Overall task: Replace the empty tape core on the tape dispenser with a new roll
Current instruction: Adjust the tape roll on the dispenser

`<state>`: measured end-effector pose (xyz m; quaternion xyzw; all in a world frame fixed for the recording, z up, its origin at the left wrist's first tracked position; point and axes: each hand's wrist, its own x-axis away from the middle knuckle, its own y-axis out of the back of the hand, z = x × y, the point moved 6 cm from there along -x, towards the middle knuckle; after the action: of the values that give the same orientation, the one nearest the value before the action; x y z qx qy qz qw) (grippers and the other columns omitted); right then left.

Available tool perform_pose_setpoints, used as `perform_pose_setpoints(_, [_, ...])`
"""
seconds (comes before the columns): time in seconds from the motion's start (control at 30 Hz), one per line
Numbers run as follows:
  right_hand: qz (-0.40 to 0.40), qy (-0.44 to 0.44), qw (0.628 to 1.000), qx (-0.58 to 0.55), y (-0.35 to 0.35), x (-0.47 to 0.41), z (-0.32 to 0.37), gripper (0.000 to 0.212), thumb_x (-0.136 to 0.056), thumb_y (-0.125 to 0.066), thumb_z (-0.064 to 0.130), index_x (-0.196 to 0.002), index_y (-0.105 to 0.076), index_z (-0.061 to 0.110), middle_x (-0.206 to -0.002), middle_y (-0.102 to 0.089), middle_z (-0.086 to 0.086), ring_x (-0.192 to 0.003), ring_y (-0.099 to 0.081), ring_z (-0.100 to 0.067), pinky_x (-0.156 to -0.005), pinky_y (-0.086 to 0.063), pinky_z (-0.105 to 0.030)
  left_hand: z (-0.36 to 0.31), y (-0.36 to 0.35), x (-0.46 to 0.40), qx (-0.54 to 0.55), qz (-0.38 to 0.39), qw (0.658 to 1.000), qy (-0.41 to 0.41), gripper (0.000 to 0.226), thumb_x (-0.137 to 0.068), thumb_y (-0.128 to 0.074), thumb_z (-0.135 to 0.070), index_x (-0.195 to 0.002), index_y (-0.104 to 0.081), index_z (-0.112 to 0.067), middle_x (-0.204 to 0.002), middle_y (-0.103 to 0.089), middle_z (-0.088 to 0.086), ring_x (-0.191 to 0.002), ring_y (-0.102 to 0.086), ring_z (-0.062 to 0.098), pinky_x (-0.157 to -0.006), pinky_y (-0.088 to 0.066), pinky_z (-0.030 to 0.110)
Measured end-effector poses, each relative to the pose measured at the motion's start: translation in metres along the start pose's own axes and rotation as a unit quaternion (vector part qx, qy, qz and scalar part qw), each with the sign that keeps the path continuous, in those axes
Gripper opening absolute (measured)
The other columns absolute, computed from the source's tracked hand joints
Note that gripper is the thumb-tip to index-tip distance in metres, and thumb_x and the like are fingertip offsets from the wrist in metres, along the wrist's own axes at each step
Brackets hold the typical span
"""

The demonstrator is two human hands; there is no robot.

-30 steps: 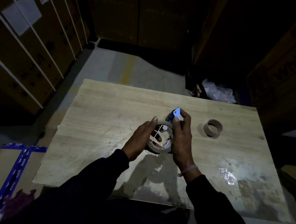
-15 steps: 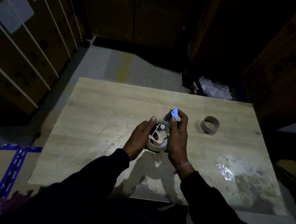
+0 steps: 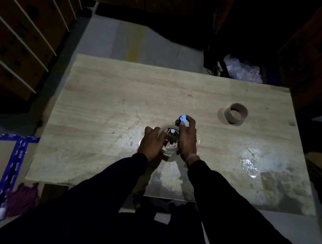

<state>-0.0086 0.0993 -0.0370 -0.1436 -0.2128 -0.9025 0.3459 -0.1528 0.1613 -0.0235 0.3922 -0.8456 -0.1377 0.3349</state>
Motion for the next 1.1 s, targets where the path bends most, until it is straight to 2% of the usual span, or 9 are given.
perform_pose_setpoints(0.1, [-0.005,-0.003,1.000,0.014,-0.012,-0.026,-0.050,0.028,-0.090,-0.051,0.061,-0.117,-0.053,0.068,-0.121,-0.058,0.001,-0.121,-0.065,-0.040,-0.106,-0.056,-0.060,0.014,-0.007,-0.003,-0.019,-0.014,1.000,0.006,0.042,-0.112,-0.039,-0.044,-0.131,-0.061,-0.015,-0.125,-0.049,0.017,-0.110,-0.065,0.039,-0.092,-0.045,0.035])
perform_pose_setpoints(0.17, [-0.008,0.011,0.999,0.030,-0.015,-0.014,-0.044,0.031,-0.091,-0.048,0.057,-0.121,-0.054,0.061,-0.115,-0.054,0.011,-0.125,-0.060,-0.038,-0.108,-0.052,-0.060,0.024,-0.011,-0.003,-0.023,-0.023,0.999,0.008,0.040,-0.112,-0.040,-0.042,-0.133,-0.063,-0.017,-0.125,-0.049,0.018,-0.110,-0.065,0.041,-0.096,-0.049,0.038])
perform_pose_setpoints(0.23, [-0.015,0.015,0.998,0.051,-0.016,0.000,-0.031,0.044,-0.092,-0.045,0.053,-0.133,-0.058,0.045,-0.124,-0.061,0.001,-0.127,-0.056,-0.035,-0.113,-0.046,-0.058,0.033,-0.015,-0.003,-0.022,-0.030,0.999,0.003,0.039,-0.112,-0.041,-0.040,-0.137,-0.063,-0.020,-0.125,-0.050,0.017,-0.113,-0.064,0.039,-0.099,-0.049,0.039])
perform_pose_setpoints(0.3, [-0.025,0.006,0.995,0.092,-0.016,0.003,-0.031,0.058,-0.091,-0.038,0.056,-0.141,-0.060,0.034,-0.136,-0.062,-0.010,-0.131,-0.051,-0.033,-0.119,-0.035,-0.046,0.038,-0.017,-0.002,-0.017,-0.040,0.999,0.000,0.038,-0.112,-0.041,-0.039,-0.140,-0.062,-0.022,-0.126,-0.051,0.016,-0.114,-0.064,0.037,-0.098,-0.049,0.038])
perform_pose_setpoints(0.47, [-0.046,0.015,0.992,0.121,-0.009,-0.001,-0.035,0.075,-0.084,-0.026,0.064,-0.143,-0.059,0.034,-0.140,-0.058,-0.012,-0.134,-0.046,-0.030,-0.120,-0.027,-0.043,0.039,-0.019,0.001,-0.025,-0.038,0.999,-0.011,0.037,-0.111,-0.042,-0.044,-0.142,-0.059,-0.032,-0.126,-0.051,0.009,-0.105,-0.064,0.028,-0.086,-0.039,0.028])
perform_pose_setpoints(0.63, [-0.021,-0.004,0.993,0.119,-0.010,-0.005,-0.039,0.060,-0.092,-0.031,0.056,-0.143,-0.057,0.037,-0.139,-0.060,-0.011,-0.132,-0.046,-0.029,-0.118,-0.027,-0.041,0.048,-0.023,0.000,-0.016,-0.016,0.999,-0.026,0.042,-0.110,-0.043,-0.053,-0.146,-0.057,-0.036,-0.125,-0.055,0.009,-0.099,-0.052,0.013,-0.087,-0.039,0.026])
perform_pose_setpoints(0.87, [-0.001,-0.017,0.993,0.120,-0.008,-0.004,-0.035,0.048,-0.100,-0.038,0.044,-0.143,-0.056,0.035,-0.141,-0.058,-0.012,-0.133,-0.045,-0.029,-0.114,-0.026,-0.038,0.056,-0.021,-0.008,-0.013,0.017,0.999,-0.034,0.046,-0.102,-0.048,-0.065,-0.136,-0.060,-0.037,-0.121,-0.061,0.005,-0.098,-0.053,-0.002,-0.088,-0.042,0.027])
perform_pose_setpoints(0.97, [0.003,-0.010,0.992,0.122,-0.005,-0.004,-0.032,0.046,-0.102,-0.041,0.041,-0.144,-0.058,0.030,-0.141,-0.059,-0.014,-0.135,-0.046,-0.031,-0.112,-0.026,-0.037,0.055,-0.016,-0.010,-0.009,0.010,0.999,-0.048,0.044,-0.100,-0.050,-0.065,-0.129,-0.064,-0.035,-0.117,-0.062,0.007,-0.097,-0.061,0.009,-0.087,-0.044,0.026])
perform_pose_setpoints(1.1, [-0.001,-0.009,0.993,0.115,0.001,-0.003,-0.027,0.037,-0.111,-0.047,0.028,-0.147,-0.057,0.028,-0.144,-0.056,-0.017,-0.137,-0.046,-0.036,-0.120,-0.026,-0.042,0.051,-0.014,-0.008,-0.020,0.009,0.999,-0.048,0.041,-0.103,-0.054,-0.057,-0.133,-0.063,-0.030,-0.118,-0.056,0.009,-0.099,-0.057,0.016,-0.089,-0.042,0.027])
